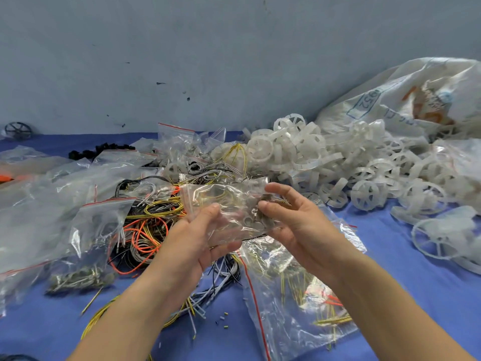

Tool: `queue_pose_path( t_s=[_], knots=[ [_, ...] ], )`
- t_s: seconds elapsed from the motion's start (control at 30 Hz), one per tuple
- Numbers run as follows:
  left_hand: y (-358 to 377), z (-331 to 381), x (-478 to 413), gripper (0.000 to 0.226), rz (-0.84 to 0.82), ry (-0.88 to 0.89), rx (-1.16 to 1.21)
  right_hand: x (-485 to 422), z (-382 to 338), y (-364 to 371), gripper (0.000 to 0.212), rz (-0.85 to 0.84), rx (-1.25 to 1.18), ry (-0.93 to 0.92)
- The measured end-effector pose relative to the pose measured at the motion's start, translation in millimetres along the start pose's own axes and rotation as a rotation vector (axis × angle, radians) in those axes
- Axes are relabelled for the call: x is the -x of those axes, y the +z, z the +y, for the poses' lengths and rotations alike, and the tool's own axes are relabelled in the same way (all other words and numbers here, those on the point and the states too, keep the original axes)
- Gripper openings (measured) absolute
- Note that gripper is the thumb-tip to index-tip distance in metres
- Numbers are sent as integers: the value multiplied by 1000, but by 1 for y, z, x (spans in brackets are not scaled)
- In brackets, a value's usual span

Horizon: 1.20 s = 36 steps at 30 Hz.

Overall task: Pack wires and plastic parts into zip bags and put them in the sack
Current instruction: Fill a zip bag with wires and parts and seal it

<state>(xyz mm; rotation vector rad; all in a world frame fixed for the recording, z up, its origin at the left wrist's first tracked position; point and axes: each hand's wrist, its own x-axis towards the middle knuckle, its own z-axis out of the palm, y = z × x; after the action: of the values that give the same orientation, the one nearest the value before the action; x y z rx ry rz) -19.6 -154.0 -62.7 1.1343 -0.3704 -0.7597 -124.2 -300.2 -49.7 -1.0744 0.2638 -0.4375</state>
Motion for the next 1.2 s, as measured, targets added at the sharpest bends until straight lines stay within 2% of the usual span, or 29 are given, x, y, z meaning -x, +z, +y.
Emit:
queue_pose_path(
  t_s=[0.07,0.13,0.23,0.3,0.37,0.5,0.57,0.63,0.73,0.8,0.87,0.93,1.0,1.07,1.13,1.2],
  knots=[
    [1,-6,1,33,-11,-32,60,2,0,0,33,46,258,-93],
    [1,-12,3,39,-91,-70,94,4,1,1,38,53,456,-169],
    [4,-22,6,33,-223,-157,126,3,4,2,45,39,621,-207],
    [7,-28,7,34,-245,-202,177,3,3,1,46,12,668,-192],
    [8,-33,5,29,-224,-213,219,4,0,-2,47,-75,633,-146],
    [9,-29,3,22,-180,-170,277,6,-7,-6,60,-221,421,-109],
    [8,-22,4,19,-175,-147,312,7,-15,-8,55,-231,243,-115],
    [5,-15,5,16,-118,-135,333,7,-23,-12,45,-165,126,-122],
    [-7,-7,5,19,27,-126,292,7,-27,-23,38,48,435,-192],
    [-19,-3,6,23,102,-112,224,10,-25,-26,41,101,686,-290],
    [-31,-1,8,25,152,-107,178,15,-19,-24,45,-19,1009,-428],
    [-40,-2,11,25,181,-114,154,20,-5,-20,52,-258,1392,-509],
    [-47,-5,14,24,197,-126,138,23,11,-17,59,-469,1660,-540],
    [-52,-8,17,22,206,-150,122,25,25,-13,58,-557,1797,-545],
    [-54,-9,19,23,221,-190,89,24,32,-10,44,-583,1870,-600],
    [-53,-9,21,15,218,-221,64,22,34,-9,27,-552,1887,-657]
  ],
)
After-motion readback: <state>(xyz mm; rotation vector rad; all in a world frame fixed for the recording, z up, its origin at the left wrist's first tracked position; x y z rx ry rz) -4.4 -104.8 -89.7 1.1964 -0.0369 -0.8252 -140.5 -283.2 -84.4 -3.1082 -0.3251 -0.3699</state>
